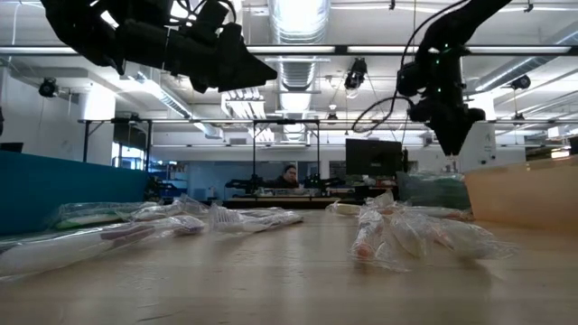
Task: Pick & Place Toothbrushes
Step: Put the orange toothbrush into the blue bin
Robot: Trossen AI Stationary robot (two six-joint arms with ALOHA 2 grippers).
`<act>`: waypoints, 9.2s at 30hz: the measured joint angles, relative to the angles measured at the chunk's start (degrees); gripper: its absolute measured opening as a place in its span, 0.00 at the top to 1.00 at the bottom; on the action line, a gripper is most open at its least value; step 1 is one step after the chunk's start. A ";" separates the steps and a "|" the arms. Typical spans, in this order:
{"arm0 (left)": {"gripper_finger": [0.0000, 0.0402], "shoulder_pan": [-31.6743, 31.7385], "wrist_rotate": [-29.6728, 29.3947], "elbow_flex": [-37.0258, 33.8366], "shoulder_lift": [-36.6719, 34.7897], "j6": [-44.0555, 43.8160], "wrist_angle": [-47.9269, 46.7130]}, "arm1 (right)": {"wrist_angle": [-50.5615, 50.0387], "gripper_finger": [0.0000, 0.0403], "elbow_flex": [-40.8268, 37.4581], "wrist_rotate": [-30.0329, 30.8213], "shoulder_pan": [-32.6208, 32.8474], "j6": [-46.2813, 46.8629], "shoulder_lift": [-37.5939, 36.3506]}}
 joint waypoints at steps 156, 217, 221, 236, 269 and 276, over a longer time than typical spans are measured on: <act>0.39 0.37 2.39 -0.09 0.04 -0.70 -0.67 | 62.30 0.94 -33.09 23.15 65.27 13.12 -24.02; 0.71 -3.85 33.45 23.93 21.77 -2.32 8.43 | 107.36 0.94 -43.72 27.46 76.44 -9.89 -19.76; 0.85 -3.80 33.37 23.93 21.77 -2.91 8.28 | 107.29 0.94 -43.72 27.33 76.46 -9.88 -19.76; 0.92 -3.82 33.52 23.93 21.77 -3.68 8.11 | 107.11 0.94 -43.72 26.39 76.46 -9.60 -19.76; 0.94 -4.13 22.34 26.12 6.39 -10.58 -31.95 | 70.29 0.33 -41.71 38.55 75.06 9.26 -34.21; 0.94 -4.84 12.05 28.93 -2.38 -22.52 -55.18 | 65.53 0.22 -41.73 38.74 70.28 11.35 -38.91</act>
